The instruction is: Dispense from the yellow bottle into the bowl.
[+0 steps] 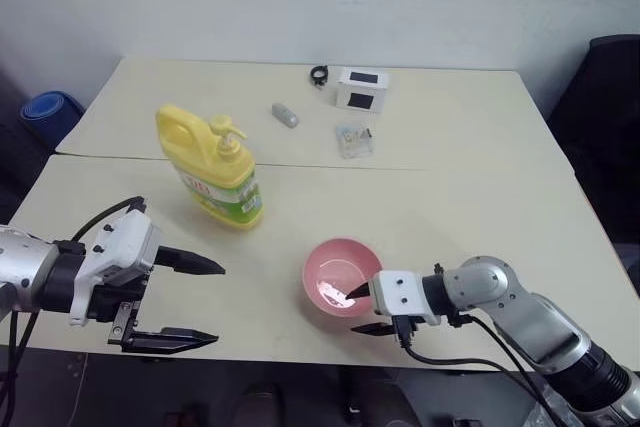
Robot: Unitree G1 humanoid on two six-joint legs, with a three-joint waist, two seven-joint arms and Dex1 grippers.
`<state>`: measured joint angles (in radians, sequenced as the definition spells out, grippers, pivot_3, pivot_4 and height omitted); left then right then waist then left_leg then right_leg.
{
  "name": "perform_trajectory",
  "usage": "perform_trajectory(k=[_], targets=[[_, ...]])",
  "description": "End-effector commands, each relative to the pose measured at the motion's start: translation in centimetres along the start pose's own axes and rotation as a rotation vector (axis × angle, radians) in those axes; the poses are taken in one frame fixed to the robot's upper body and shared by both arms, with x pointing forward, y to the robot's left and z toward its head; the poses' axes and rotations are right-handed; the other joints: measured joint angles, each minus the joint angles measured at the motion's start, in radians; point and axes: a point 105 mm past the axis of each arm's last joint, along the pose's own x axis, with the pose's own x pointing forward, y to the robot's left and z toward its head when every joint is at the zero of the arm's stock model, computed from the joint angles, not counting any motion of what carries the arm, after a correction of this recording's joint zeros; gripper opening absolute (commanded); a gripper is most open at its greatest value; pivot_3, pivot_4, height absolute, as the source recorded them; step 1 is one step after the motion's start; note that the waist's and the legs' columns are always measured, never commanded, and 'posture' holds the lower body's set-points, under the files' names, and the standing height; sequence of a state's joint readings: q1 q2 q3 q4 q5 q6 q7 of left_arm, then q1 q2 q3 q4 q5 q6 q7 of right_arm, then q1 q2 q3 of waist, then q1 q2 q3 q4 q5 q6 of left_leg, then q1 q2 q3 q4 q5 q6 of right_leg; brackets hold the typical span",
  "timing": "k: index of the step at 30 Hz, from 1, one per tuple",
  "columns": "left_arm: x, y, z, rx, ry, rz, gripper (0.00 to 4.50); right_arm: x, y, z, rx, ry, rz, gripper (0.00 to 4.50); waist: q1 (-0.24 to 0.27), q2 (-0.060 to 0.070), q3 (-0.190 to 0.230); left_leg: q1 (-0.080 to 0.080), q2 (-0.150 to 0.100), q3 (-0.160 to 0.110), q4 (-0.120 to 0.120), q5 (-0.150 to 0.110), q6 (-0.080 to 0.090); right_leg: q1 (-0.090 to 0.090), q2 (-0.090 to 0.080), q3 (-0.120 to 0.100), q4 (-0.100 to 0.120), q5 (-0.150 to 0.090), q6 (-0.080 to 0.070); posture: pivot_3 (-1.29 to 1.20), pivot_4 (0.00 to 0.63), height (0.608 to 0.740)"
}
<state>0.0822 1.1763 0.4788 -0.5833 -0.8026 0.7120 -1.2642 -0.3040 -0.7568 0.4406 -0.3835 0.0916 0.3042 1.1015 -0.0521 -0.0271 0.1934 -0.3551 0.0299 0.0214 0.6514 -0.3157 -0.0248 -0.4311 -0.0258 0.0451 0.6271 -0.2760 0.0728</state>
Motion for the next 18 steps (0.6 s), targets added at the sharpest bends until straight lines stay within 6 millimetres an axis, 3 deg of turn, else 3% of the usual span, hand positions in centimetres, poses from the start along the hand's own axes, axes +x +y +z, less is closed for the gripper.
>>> perform_trajectory(k=[1,8,11,16,18], targets=[[0.1,-0.3,0.7,0.034,-0.012,-0.001,4.5,0.8,-0.3,-0.1,-0.043,-0.004,-0.011,2.44,-0.001,0.0,0.0,0.0,0.0,0.0,0.0,0.0,0.0,0.0,0.0,0.0,0.0,0.0,0.0,0.0,0.15,0.74],[0.0,-0.2,0.9,0.047,-0.012,0.013,4.5,2.2,-0.7,-1.6,-0.071,0.024,-0.019,2.44,-0.001,-0.001,0.0,0.001,0.0,0.001,0.001,0.0,0.0,0.0,0.001,0.001,0.001,0.0,-0.001,0.0,0.15,0.74],[0.0,0.1,0.9,0.05,-0.014,0.029,4.5,2.3,-1.0,-1.7,-0.074,0.013,-0.029,1.79,0.0,-0.001,0.0,0.001,0.0,0.001,0.001,0.0,0.0,0.0,0.001,0.001,0.001,0.0,0.0,0.0,0.15,0.74],[0.0,0.4,0.9,0.055,-0.019,0.041,4.5,2.1,-1.3,-1.7,-0.086,0.003,-0.035,0.09,-0.001,-0.001,0.0,0.001,0.0,0.002,0.001,0.0,0.0,0.0,0.001,0.001,0.001,0.0,0.0,0.0,0.15,0.74],[0.0,0.5,0.9,0.058,-0.022,0.046,4.5,1.9,-1.4,-1.7,-0.111,0.007,-0.038,0.04,-0.001,-0.001,-0.001,0.002,0.0,0.002,0.001,0.0,0.0,0.002,0.001,0.002,0.001,0.0,0.0,0.0,0.15,0.74]])
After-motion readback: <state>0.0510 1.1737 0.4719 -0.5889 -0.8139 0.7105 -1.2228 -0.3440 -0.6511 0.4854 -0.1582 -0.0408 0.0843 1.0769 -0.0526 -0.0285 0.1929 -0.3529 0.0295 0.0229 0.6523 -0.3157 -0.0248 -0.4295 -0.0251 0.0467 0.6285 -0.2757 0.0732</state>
